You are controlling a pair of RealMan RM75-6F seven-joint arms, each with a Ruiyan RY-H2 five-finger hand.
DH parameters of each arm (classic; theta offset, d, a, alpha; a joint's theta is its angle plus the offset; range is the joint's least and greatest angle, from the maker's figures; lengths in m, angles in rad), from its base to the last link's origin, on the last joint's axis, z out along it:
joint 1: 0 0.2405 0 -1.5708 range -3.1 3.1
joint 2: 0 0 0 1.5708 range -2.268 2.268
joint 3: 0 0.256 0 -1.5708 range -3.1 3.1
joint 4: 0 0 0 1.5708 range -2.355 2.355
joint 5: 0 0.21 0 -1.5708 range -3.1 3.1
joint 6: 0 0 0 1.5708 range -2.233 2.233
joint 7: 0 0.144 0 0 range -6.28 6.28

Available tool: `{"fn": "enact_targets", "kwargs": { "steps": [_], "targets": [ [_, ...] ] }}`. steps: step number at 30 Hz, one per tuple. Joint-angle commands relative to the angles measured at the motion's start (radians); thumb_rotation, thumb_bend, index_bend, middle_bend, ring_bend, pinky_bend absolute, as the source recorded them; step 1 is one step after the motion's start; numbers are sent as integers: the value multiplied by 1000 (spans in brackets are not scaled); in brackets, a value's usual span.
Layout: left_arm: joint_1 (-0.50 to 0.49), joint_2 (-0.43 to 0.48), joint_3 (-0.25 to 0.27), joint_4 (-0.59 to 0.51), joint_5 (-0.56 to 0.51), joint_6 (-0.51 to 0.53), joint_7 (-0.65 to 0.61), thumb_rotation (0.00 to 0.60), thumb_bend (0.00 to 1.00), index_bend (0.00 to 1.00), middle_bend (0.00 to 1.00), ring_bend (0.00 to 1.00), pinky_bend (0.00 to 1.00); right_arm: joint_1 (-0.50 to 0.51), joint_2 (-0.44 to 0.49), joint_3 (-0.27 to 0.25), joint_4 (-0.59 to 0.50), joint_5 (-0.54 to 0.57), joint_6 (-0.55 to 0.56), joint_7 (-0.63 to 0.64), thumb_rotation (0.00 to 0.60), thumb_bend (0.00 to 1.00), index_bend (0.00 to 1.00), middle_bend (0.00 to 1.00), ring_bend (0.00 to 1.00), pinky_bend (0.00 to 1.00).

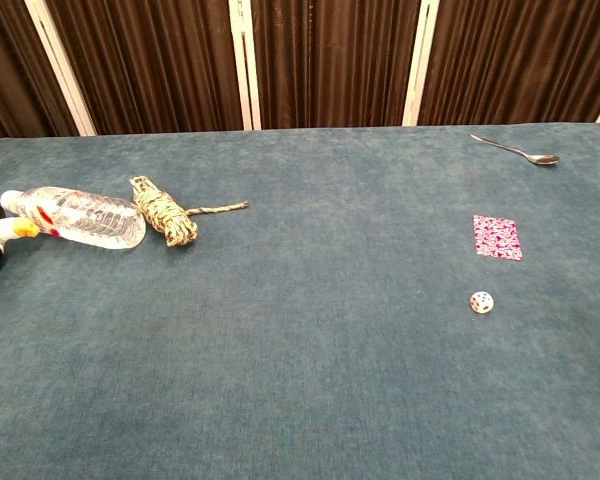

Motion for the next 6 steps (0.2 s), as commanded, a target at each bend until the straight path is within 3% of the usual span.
{"fn": "enact_targets", "kwargs": {
  "steps": [1,6],
  "targets": [
    [7,1,3,8,5,6,-10,600,0,0,0,0,0,-59,11,20,33,35,59,30,600,0,0,0,0,0],
    [18,5,4,12,17,24,-23,600,0,0,0,0,0,-102,11,30,40,72,87,-12,600,0,0,0,0,0]
  ]
}}
